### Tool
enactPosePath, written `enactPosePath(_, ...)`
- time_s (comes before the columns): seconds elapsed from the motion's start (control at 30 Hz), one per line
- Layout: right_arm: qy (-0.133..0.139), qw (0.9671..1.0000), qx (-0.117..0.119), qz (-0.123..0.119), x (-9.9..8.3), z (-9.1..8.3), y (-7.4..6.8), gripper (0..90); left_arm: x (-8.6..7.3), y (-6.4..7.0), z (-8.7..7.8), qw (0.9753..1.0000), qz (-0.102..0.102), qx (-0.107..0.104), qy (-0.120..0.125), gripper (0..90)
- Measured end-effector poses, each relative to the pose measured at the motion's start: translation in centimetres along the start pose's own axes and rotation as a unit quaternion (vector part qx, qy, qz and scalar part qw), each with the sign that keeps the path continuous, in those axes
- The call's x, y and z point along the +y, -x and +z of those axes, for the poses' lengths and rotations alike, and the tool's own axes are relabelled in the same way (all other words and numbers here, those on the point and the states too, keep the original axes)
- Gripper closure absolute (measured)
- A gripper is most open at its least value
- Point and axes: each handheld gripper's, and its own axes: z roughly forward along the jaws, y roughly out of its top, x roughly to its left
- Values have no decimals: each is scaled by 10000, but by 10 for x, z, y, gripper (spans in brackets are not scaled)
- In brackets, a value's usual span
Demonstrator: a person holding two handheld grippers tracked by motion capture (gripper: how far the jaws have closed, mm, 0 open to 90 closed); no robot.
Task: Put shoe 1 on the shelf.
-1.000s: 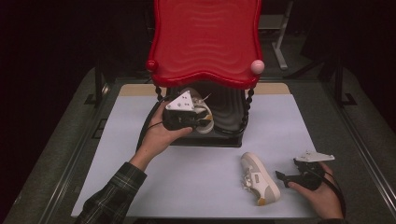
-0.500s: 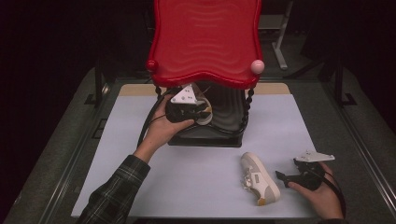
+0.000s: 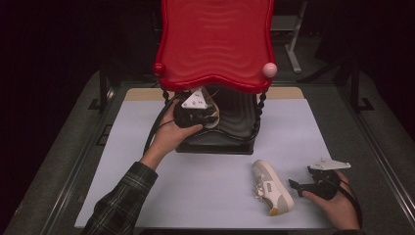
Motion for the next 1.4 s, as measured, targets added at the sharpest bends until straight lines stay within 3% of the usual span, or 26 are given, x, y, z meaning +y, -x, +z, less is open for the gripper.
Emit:
enactPosePath(0.17,29,10000,-56,44,1,-1,0,145,2,3,-4,9998,-150,124,42,712)
enactPosePath(0.2,5,10000,-53,63,1,-2,1,157,3,0,-7,9999,11,3,137,673)
enactPosePath(0.23,-6,9999,-72,92,2,-3,2,193,3,1,-9,9996,-106,-6,265,666)
enactPosePath(0.3,24,9998,-143,163,4,-6,3,237,5,2,-14,9996,-171,-36,223,640)
enactPosePath(0.37,124,9995,-159,230,8,-11,4,291,5,7,-17,9995,-202,112,227,615)
enactPosePath(0.53,359,9992,-5,199,25,-23,-1,460,3,18,-26,9976,-593,144,334,589)
enactPosePath(0.57,384,9991,14,192,29,-24,-3,510,1,21,-29,9950,-851,351,376,585)
enactPosePath(0.6,434,9990,72,121,34,-27,-6,535,-1,22,-32,9935,-953,479,393,584)
enactPosePath(0.63,499,9987,124,74,39,-29,-9,557,-2,21,-33,9947,-886,267,438,584)
enactPosePath(0.77,725,9967,347,-74,60,-35,-21,655,-9,25,-41,9946,-828,356,517,589)
enactPosePath(0.93,1061,9916,667,-325,88,-39,-41,779,-15,33,-53,9938,-814,399,639,645)
enactPosePath(1.0,1138,9891,821,-448,100,-38,-50,822,-18,35,-57,9938,-770,439,671,708)
enactPosePath(1.2,1255,9827,1135,-755,130,-26,-75,893,-32,39,-62,9925,-894,573,608,893)
enactPosePath(1.3,1304,9804,1193,-874,144,-18,-83,897,-39,39,-60,9916,-972,670,526,896)
enactPosePath(1.4,1357,9785,1218,-961,157,-11,-90,898,-44,38,-56,9886,-1148,808,544,896)
